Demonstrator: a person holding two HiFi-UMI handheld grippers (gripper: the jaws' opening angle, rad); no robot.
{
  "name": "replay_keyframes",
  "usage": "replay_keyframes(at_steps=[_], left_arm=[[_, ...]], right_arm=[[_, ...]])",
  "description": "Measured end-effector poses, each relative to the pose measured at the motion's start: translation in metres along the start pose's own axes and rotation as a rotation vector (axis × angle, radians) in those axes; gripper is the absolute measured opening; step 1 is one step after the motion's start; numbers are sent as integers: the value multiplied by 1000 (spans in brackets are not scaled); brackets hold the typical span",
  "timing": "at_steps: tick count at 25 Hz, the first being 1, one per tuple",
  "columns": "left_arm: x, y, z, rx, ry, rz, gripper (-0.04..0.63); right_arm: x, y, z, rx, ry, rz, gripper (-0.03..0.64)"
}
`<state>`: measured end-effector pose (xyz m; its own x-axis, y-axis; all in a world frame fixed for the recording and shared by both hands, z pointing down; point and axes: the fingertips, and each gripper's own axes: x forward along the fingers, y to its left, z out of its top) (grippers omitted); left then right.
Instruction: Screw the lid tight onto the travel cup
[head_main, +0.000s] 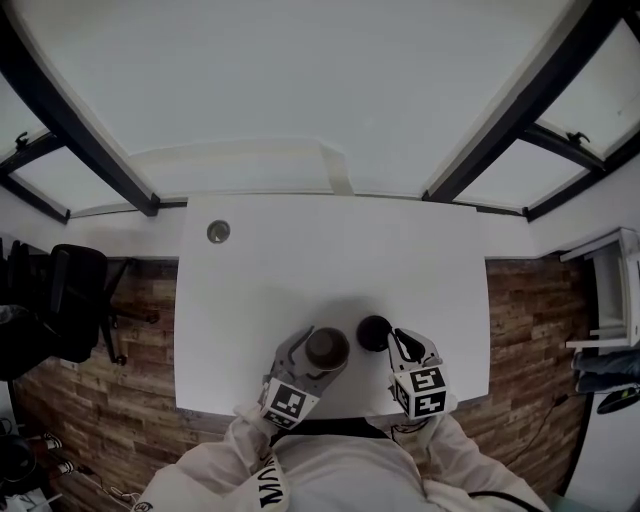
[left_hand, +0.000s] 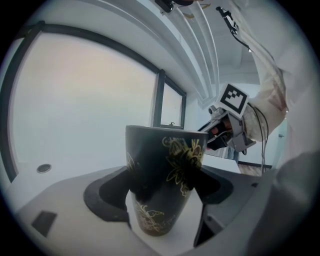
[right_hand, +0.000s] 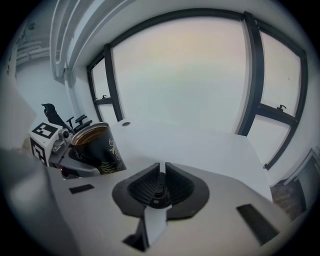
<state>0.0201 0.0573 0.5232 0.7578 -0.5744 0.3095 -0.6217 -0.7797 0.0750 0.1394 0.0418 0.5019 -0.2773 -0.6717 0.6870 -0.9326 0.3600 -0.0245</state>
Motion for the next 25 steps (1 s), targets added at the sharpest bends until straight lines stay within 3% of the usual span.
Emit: replay_keyframes(at_steps=[4,14,25], left_arm=[[6,-1,6,43,0,-11,403],[22,8,9,5,-41,-5,403],[20,6,6,10,-35,-8,403]], right_arm=[[7,-7,2,4,1,-22,23],[25,-8,-19,-20,80,0,27],[59,8,-51,-117,244,113,284]])
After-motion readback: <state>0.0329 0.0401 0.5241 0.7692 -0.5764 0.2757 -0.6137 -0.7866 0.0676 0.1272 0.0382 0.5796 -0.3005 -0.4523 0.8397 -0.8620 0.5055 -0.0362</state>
